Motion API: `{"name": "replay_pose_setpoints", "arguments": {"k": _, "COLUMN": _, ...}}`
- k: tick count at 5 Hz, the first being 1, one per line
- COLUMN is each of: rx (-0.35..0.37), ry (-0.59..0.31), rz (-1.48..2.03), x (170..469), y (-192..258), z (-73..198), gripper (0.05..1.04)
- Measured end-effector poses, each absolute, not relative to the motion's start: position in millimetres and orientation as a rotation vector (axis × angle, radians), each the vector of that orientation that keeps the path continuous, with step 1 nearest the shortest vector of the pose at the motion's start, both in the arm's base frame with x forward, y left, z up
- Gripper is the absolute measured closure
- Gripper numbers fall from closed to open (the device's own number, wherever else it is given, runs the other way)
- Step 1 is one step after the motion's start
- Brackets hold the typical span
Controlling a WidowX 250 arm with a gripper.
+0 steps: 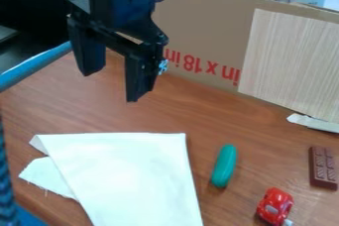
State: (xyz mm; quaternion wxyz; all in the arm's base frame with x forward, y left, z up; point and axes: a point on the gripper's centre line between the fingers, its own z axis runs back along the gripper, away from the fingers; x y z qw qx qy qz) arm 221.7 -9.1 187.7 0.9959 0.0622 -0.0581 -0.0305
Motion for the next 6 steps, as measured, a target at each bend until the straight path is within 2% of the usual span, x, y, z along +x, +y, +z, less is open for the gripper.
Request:
{"name": "replay_pose_setpoints", "arguments": {"k": 1, "rx": 0.131, "ry": -0.100, "rz": -0.066, "x": 220.6, "y": -10.7, "z": 181.8, "gripper": 0.082}}
{"name": "replay_pose_setpoints", "arguments": {"k": 3, "rx": 0.236, "ry": -0.099, "rz": -0.334, "x": 214.9, "y": -62.2, "z": 141.7, "gripper": 0.082}}
{"name": "replay_pose_setpoints", "arguments": {"k": 4, "rx": 0.290, "ry": -0.101, "rz": -0.402, "x": 217.0, "y": -71.3, "z": 120.6, "gripper": 0.082}}
{"name": "replay_pose_setpoints", "arguments": {"k": 6, "rx": 0.338, "ry": -0.113, "rz": -0.428, "x": 216.1, "y": -79.3, "z": 81.2, "gripper": 0.082}}
